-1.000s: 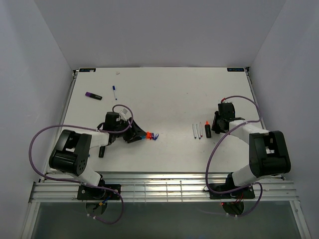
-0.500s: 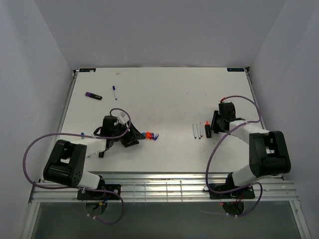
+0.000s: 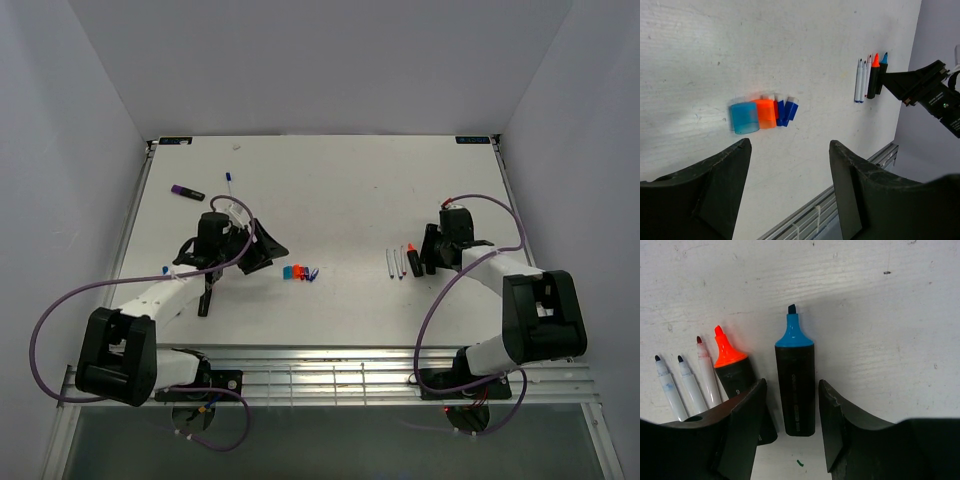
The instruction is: Open the pen caps
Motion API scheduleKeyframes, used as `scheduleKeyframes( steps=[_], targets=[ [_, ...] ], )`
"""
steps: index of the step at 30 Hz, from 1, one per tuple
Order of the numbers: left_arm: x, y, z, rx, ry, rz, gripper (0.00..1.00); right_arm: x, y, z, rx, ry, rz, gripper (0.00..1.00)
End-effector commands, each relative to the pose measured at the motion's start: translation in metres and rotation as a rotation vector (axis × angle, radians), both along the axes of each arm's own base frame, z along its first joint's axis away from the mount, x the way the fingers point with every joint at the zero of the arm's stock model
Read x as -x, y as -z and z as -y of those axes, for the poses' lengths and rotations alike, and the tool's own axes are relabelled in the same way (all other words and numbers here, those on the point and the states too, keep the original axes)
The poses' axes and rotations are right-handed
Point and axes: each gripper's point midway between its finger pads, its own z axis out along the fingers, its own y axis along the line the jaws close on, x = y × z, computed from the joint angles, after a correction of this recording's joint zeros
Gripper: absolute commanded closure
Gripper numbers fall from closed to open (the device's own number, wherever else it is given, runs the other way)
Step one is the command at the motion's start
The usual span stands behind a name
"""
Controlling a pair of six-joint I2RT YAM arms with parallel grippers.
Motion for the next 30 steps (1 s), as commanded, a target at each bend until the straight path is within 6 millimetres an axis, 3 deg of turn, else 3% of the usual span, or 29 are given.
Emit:
scheduleKeyframes(
  steps=[1, 6, 7, 12, 13, 14, 16, 17, 18, 20, 22, 23, 24, 26, 29, 30],
  targets=[
    [-0.017, -0.027, -0.008, -0.055, -0.038, 0.077, 0.25, 0.005, -0.014, -0.003, -0.010, -0.017, 0.035, 0.47],
    [-0.042, -0.045, -0.019, -0.142, -0.096, 0.106, 0.24, 0.006, -0.053, -0.012, 0.005, -0.043, 0.146, 0.40],
    [-0.053, -0.059, -0.020, -0.153, -0.115, 0.134, 0.24, 0.008, -0.058, -0.020, 0.005, -0.067, 0.161, 0.40],
    [-0.085, -0.072, -0.038, -0.263, -0.211, 0.122, 0.24, 0.022, -0.089, -0.047, -0.012, -0.139, 0.233, 0.39],
    [-0.094, -0.066, -0.044, -0.298, -0.231, 0.107, 0.24, 0.025, -0.093, -0.057, -0.020, -0.171, 0.244, 0.39],
    [-0.103, -0.081, -0.047, -0.315, -0.243, 0.128, 0.24, 0.028, -0.098, -0.062, -0.032, -0.188, 0.262, 0.39],
    [-0.119, -0.082, -0.058, -0.371, -0.284, 0.131, 0.24, 0.035, -0.103, -0.078, -0.065, -0.242, 0.275, 0.39],
    [-0.129, -0.094, -0.065, -0.397, -0.315, 0.155, 0.25, 0.039, -0.106, -0.082, -0.081, -0.259, 0.284, 0.39],
    [-0.135, -0.095, -0.070, -0.426, -0.323, 0.164, 0.34, 0.042, -0.107, -0.088, -0.095, -0.276, 0.289, 0.40],
    [-0.148, -0.084, -0.088, -0.501, -0.369, 0.136, 0.38, 0.049, -0.110, -0.098, -0.119, -0.315, 0.304, 0.40],
    [-0.164, -0.091, -0.105, -0.542, -0.402, 0.142, 0.38, 0.054, -0.113, -0.108, -0.143, -0.354, 0.311, 0.40],
    [-0.168, -0.075, -0.113, -0.577, -0.407, 0.090, 0.38, 0.055, -0.115, -0.111, -0.150, -0.367, 0.315, 0.41],
    [-0.179, -0.085, -0.124, -0.583, -0.438, 0.104, 0.38, 0.057, -0.117, -0.114, -0.158, -0.381, 0.315, 0.41],
    [-0.189, -0.070, -0.136, -0.622, -0.443, 0.068, 0.38, 0.060, -0.119, -0.117, -0.163, -0.397, 0.323, 0.42],
    [-0.207, -0.070, -0.150, -0.628, -0.453, 0.070, 0.38, 0.064, -0.122, -0.120, -0.176, -0.418, 0.341, 0.42],
    [-0.214, -0.057, -0.155, -0.645, -0.452, 0.046, 0.38, 0.066, -0.122, -0.122, -0.180, -0.428, 0.339, 0.43]
  ],
)
